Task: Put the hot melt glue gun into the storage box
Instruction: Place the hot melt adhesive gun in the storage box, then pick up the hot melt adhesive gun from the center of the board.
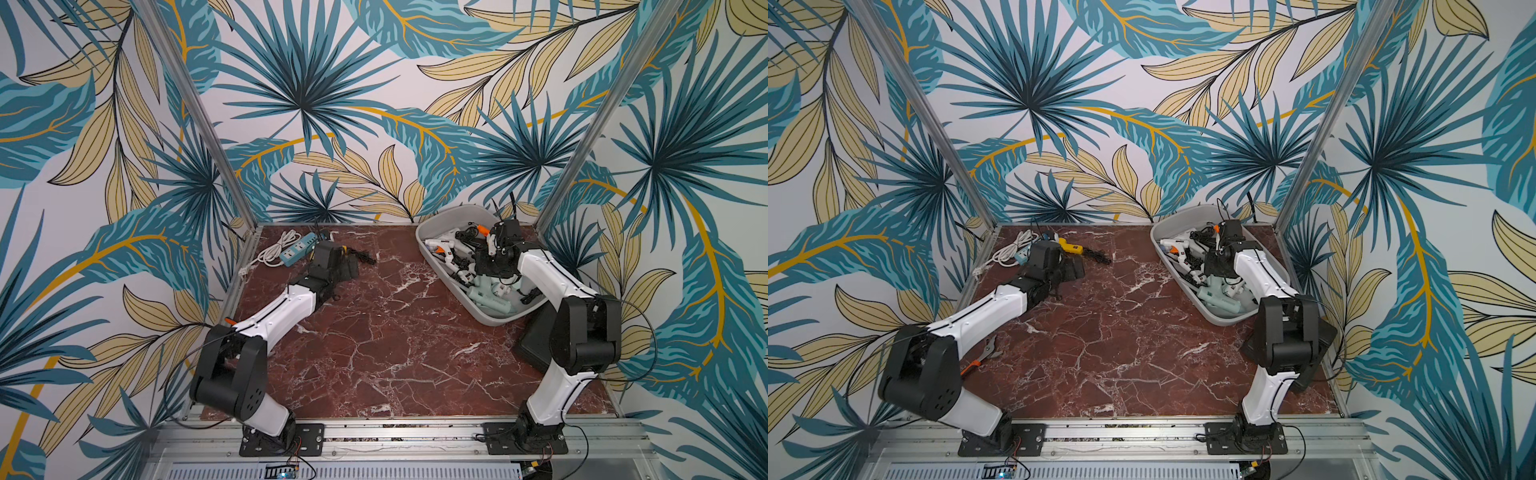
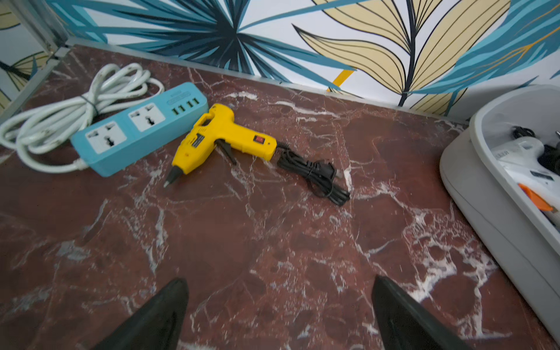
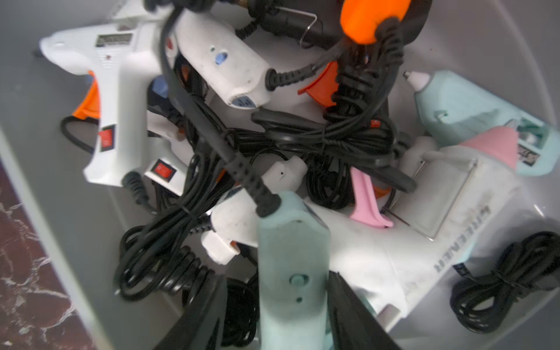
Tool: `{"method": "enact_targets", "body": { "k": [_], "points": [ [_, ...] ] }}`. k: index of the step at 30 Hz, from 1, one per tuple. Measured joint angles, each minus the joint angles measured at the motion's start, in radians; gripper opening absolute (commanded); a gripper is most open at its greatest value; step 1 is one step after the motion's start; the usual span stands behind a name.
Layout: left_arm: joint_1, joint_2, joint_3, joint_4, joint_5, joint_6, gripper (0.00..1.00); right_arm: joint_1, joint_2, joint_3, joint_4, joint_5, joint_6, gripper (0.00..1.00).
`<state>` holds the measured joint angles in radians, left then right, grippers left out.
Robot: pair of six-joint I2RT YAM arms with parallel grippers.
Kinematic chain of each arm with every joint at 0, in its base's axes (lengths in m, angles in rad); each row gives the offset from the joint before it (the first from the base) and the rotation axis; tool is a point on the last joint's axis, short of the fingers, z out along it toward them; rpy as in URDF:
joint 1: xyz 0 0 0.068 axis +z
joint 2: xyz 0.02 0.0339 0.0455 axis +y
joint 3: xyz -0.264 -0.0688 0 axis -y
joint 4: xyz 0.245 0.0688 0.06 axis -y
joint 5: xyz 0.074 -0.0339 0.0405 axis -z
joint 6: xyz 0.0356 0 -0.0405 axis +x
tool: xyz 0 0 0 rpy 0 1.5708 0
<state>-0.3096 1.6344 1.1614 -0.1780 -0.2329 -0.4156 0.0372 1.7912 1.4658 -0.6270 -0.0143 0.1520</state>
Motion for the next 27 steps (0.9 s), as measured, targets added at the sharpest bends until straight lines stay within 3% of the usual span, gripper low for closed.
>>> {"method": "enact_targets", "body": {
  "k": [3,15,19,27],
  "points": [
    [0.0,0.138,0.182,-0.084,-0.049,-0.045,0.92,0.0,-0.052,0.003,-0.002,-0.014,0.016,0.63],
    [0.002,0.604,0.801,-0.449,-0.194,-0.415,0.89,0.001,-0.175,-0.061,0.01,-0.099,0.077,0.69],
    [0.011,0.687,0.895,-0.526,-0.201,-0.542,0.86,0.002,-0.187,-0.089,0.02,-0.125,0.088,0.69],
    [0.046,0.785,0.95,-0.558,-0.176,-0.714,0.79,0.009,-0.212,-0.117,0.033,-0.16,0.1,0.69]
  ]
}}
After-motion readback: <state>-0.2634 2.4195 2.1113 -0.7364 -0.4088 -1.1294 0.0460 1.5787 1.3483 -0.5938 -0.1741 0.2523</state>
